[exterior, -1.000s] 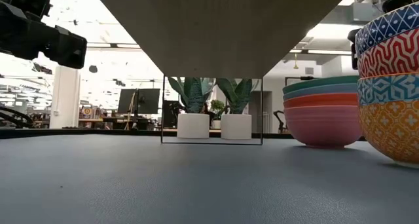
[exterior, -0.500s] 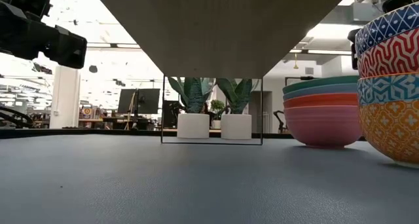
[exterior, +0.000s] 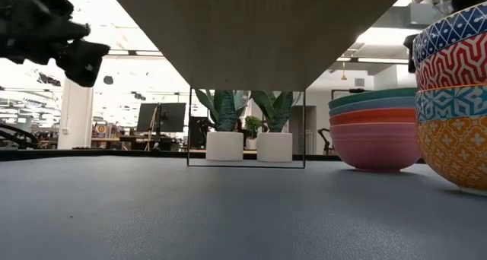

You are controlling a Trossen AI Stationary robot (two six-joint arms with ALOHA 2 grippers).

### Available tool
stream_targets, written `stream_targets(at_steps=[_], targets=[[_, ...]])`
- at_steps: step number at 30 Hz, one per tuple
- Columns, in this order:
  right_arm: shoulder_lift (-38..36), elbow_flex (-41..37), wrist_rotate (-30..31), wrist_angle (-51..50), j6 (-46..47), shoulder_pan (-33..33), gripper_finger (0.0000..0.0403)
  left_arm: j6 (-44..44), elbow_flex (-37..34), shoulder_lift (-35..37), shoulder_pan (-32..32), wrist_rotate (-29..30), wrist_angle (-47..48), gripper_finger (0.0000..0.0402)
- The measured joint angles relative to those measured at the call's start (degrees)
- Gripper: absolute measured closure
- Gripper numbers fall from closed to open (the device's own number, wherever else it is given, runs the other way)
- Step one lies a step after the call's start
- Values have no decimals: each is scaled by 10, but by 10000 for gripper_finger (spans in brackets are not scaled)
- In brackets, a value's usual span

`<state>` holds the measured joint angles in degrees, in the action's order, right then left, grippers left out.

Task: Place and stack bowls onto a shelf
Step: Put the green bowl on the shelf

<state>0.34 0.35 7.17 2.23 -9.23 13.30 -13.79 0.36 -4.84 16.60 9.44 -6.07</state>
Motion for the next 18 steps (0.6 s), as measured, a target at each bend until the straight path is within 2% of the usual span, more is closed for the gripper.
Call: stream_targets(at_steps=[5,8,13,18], targets=[[0,0,0,1,-105,-5,363,-79,0,0,0,46,-25,236],[0,0,1,2,-148,-7,363,-108,0,0,0,49,-25,236],[0,0,2,2,-133,-7,363,-193,0,0,0,61,-25,236],[0,0,2,3,-133,-7,363,-356,0,0,0,139,-24,236]])
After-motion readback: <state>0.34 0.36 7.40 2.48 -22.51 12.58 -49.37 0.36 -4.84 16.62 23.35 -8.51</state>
